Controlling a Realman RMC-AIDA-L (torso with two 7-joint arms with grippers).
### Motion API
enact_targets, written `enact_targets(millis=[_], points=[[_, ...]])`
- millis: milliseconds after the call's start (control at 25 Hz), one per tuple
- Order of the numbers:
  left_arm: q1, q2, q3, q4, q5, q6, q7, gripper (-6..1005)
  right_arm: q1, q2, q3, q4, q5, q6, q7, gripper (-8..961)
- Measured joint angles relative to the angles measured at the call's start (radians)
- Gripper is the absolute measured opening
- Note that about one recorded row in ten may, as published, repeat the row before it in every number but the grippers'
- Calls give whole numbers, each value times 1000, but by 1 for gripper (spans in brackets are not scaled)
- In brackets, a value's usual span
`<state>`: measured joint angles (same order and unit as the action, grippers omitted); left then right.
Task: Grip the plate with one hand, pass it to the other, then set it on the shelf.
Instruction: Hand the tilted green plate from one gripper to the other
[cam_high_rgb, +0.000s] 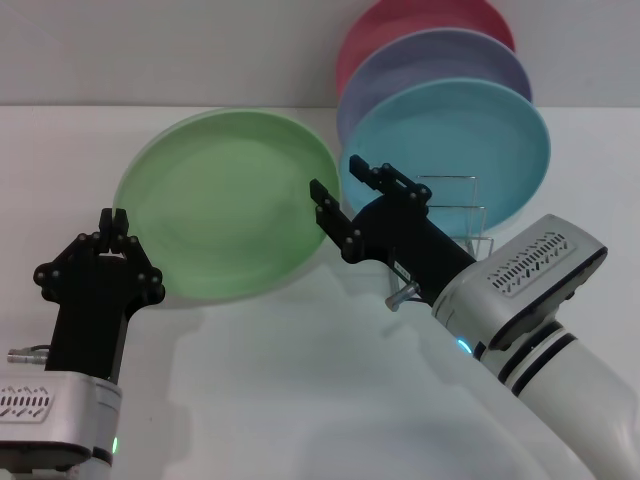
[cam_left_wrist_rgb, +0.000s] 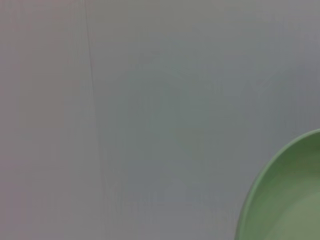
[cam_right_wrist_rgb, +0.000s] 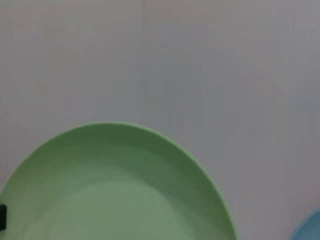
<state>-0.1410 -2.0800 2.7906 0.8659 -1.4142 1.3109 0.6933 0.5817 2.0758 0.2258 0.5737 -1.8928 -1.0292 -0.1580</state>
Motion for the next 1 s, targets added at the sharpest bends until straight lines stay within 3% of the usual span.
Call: enact_targets(millis=[280, 480, 1000], points=[[1, 0, 4, -1, 0, 1, 1, 67, 0, 0, 6, -17, -15, -1, 0, 467], [1, 0, 9, -2, 0, 1, 0, 72, 7, 0, 10, -26, -16, -1, 0, 333], [-4, 0, 12, -4, 0, 1, -7, 86, 13, 0, 11, -29, -16, -1, 0, 297]])
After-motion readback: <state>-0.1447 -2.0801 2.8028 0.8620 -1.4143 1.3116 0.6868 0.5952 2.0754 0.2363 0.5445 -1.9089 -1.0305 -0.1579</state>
